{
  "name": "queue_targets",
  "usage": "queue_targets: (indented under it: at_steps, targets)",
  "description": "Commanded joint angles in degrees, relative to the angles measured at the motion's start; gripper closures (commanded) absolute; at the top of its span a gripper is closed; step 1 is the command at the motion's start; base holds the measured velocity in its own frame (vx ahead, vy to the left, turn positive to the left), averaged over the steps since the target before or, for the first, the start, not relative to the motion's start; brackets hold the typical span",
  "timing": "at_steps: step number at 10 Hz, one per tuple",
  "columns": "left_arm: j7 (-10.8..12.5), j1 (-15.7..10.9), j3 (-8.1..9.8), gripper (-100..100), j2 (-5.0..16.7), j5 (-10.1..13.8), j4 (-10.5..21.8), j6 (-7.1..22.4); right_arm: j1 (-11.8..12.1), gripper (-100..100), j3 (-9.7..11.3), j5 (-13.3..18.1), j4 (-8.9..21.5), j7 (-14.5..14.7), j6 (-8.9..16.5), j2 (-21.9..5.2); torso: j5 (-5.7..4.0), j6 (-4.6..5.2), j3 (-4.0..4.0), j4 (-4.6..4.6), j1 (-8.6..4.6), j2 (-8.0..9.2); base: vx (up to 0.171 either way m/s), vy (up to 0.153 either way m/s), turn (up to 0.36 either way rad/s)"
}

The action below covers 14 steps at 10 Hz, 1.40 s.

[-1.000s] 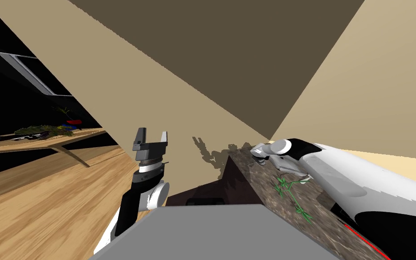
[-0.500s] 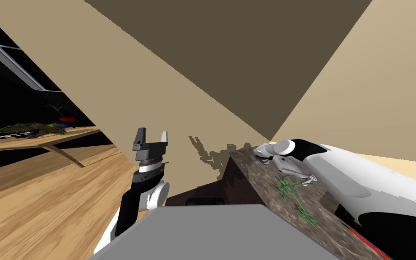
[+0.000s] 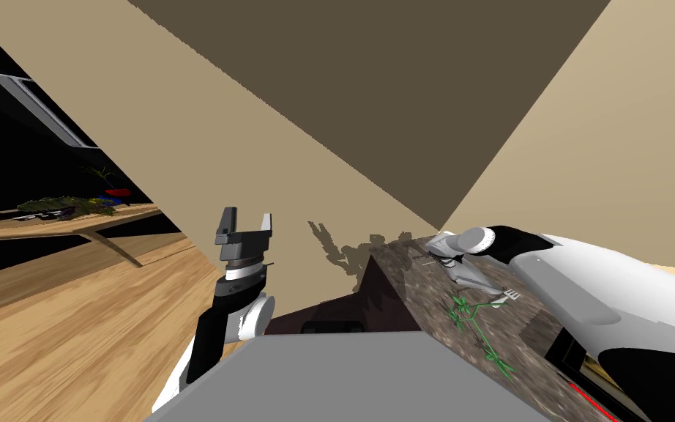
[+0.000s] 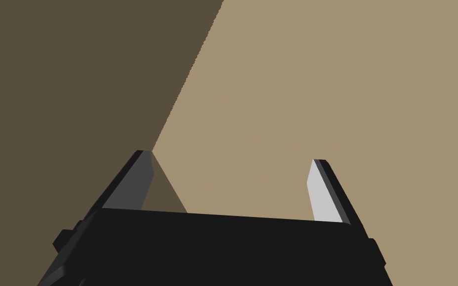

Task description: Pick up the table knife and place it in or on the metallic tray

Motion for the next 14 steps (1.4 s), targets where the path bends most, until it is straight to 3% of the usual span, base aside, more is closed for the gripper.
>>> queue_targets:
  at_steps: [1, 3, 8, 9, 10, 14]
  targets:
    - [0.0, 0.0, 0.0, 0, 0.0, 0.0, 0.0, 0.0, 0.67, 100, 0.77, 0.24, 1.62, 0.4, 0.98, 1.15, 0.0, 0.0, 0.0, 0.0, 0.0, 0.0, 0.016, -0.09, 0.028]
    - [0.0, 0.0, 0.0, 0, 0.0, 0.0, 0.0, 0.0, 0.67, 100, 0.77, 0.24, 1.62, 0.4, 0.98, 1.15, -0.05, -0.07, -0.06, -0.06, 0.16, -0.07, 0.003, -0.026, -0.006]
    - [0.0, 0.0, 0.0, 0, 0.0, 0.0, 0.0, 0.0, 1.76, 100, 4.3, 2.0, 5.34, 1.47, 4.5, 6.0, -0.01, -0.05, -0.05, -0.06, 0.08, -0.05, 0.005, -0.068, 0.04]
    - [0.0, 0.0, 0.0, 0, 0.0, 0.0, 0.0, 0.0, 2.19, 100, 3.25, 1.22, 5.67, 2.35, 3.95, 5.56, -0.02, -0.04, -0.06, -0.07, 0.09, -0.05, 0.001, -0.037, -0.002]
    - [0.0, 0.0, 0.0, 0, 0.0, 0.0, 0.0, 0.0, 2.28, -100, 3.34, 1.25, 5.86, 2.36, 4.12, 5.72, -0.04, -0.11, -0.09, -0.1, 0.26, -0.08, -0.001, -0.009, -0.004]
    - [0.0, 0.0, -0.01, 0, -0.01, 0.0, 0.0, 0.0, 2.28, -100, 3.34, 1.25, 5.85, 2.36, 4.1, 5.72, 0.01, -0.13, -0.11, -0.11, 0.47, -0.11, 0.0, 0.0, 0.0]
